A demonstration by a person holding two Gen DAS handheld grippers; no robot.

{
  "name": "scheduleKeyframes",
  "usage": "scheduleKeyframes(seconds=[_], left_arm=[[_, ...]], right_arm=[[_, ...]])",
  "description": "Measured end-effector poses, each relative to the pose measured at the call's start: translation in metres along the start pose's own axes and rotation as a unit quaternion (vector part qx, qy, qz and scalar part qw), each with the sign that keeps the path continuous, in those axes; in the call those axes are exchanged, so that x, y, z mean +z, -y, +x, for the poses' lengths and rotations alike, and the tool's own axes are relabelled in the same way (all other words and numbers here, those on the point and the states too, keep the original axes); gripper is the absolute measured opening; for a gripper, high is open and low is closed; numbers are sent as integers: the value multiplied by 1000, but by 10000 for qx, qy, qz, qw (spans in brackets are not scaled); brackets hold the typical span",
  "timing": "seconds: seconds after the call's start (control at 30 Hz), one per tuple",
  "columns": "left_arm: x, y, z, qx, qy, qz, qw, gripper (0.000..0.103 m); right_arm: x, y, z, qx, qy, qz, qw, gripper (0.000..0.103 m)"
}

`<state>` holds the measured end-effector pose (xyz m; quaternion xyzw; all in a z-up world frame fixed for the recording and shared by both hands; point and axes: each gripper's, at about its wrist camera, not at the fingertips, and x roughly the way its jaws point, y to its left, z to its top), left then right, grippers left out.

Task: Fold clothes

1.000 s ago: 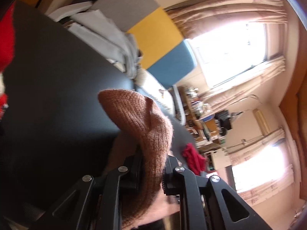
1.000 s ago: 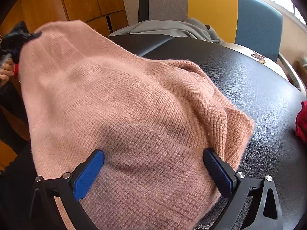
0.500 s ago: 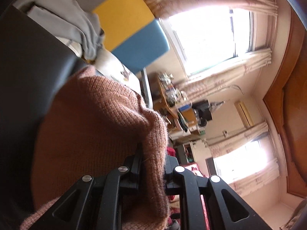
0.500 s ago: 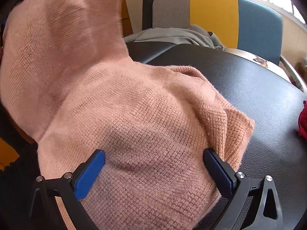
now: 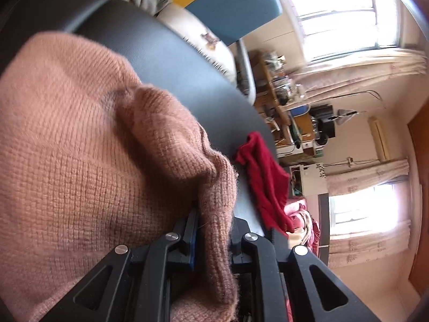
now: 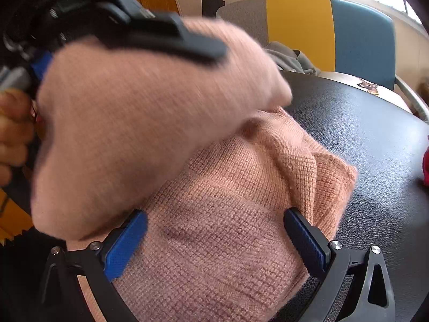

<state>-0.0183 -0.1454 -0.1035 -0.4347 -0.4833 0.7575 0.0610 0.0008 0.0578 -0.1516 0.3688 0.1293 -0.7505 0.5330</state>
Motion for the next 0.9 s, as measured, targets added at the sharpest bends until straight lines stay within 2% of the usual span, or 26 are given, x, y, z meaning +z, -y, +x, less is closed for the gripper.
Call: scheduleKeyframes(seconds=[0.23,0.33,0.4,0.63,0.73,0.8,0.9], left_arm=[[-8,7,14,339,-314,6,9989,18],[-6,19,9,275,-537,53,9982,22],[-6,28,0,146,-615,141,9979,23],[1,44,-55,-776,-520,451,9946,24],[7,27,-89,-869,-95,571,9945,24],[3,7,-100,-701,133,616,9955,24],[-9,-25,-113,-393,397,689,9961,24]], right_arm=[[-3,-3,-6,-52,3,-93,9999,103],[-2,-8,-12,-130,-108,-285,9995,103],[-2,-11,-21,-116,-224,-364,9990,103],[-14,-10,-73,-197,-352,-173,9990,103],[-26,-20,-95,-240,-373,-91,9990,103],[-37,-28,-110,-160,-333,-10,9993,103],[-39,-35,-105,103,-233,273,9993,103]])
